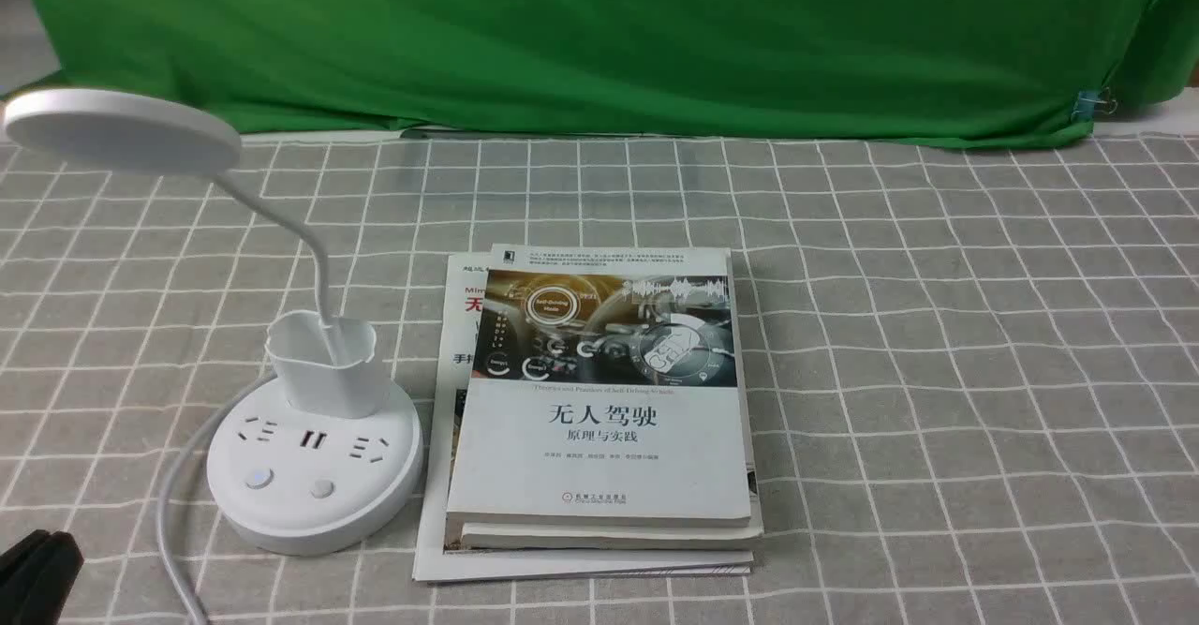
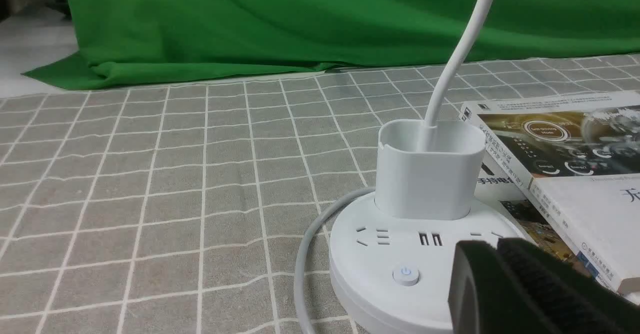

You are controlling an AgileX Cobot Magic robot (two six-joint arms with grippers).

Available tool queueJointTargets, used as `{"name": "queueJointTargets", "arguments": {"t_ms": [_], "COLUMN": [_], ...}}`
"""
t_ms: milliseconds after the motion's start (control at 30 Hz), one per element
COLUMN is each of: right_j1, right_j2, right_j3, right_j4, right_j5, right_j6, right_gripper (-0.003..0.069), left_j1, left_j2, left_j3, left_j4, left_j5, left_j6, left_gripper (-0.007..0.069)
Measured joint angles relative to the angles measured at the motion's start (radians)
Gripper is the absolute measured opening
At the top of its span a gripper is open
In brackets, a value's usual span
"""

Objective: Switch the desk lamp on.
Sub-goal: Use the left arm to press the button switch on the lamp holder

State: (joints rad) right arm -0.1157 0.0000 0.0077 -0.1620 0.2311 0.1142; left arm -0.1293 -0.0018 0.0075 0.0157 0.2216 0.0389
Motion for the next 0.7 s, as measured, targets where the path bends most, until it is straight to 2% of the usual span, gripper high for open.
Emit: {"name": "queueJointTargets", "arguments": {"t_ms": [700], "right_j1": [0.000], "right_j2": [0.000], "right_j3": [0.000], "right_j4": [0.000], "right_j5": [0.000], "right_j6": [0.000], "right_gripper": [0.0245], "left_j1": [0.000], "left_j2": [0.000], "left_j3": [0.000], "left_j4": [0.034], "left_j5": [0.000], "left_j6": [0.000], "left_gripper": [0.0019]}}
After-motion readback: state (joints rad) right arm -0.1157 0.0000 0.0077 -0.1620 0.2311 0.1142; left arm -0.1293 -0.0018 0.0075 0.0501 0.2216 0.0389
